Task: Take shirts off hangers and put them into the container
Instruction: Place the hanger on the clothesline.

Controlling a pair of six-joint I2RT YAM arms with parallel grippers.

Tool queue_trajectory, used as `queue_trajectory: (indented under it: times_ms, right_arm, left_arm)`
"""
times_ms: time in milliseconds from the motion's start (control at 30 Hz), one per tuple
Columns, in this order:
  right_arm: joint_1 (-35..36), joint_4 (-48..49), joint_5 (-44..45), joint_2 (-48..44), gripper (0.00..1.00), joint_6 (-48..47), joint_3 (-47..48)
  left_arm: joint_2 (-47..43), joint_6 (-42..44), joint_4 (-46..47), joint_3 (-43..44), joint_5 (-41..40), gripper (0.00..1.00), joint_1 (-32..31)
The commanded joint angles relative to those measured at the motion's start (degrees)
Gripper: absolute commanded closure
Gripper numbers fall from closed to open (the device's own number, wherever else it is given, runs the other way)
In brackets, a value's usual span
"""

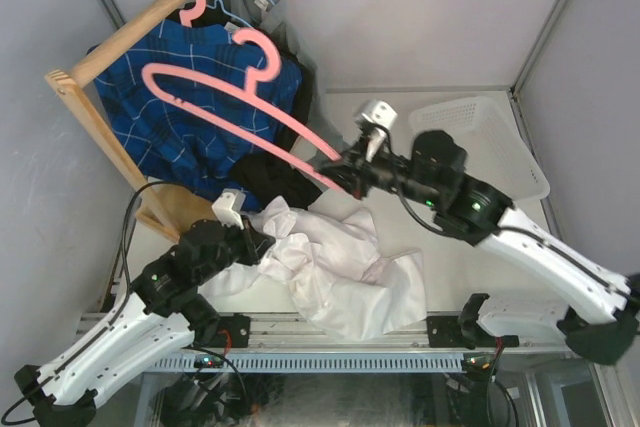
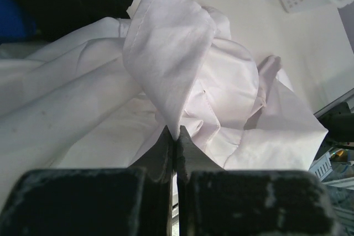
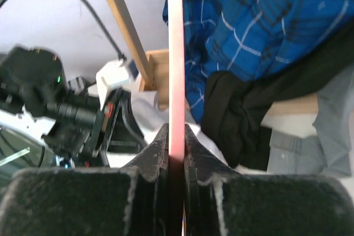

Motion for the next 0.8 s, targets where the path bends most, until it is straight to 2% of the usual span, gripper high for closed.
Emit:
queue_trajectory:
  times_ms: [0,333,633,767]
  right_arm:
    - [2.1,-2.4,5.7,10.7,1.00,-1.8,12.7]
    - [6.2,-7.9,8.7,30.2,1.00,-4.0,36.5]
    - [8.7,-17.8,8.4,46.0,1.00,-6.6,59.2]
    - [9.2,-22.9,6.9,51.8,1.00,-6.9,65.1]
  left_arm:
    - [0.5,2.9,4.7,1.8,3.2,1.00,-0.8]
    - [-0.8,2.9,3.2,1.0,2.2,1.00,-0.9]
    - [-1.8,2.5,1.9,1.2,1.3,1.00,-0.9]
    - [-1.9,2.5,0.7,1.7,1.1,1.00,-0.9]
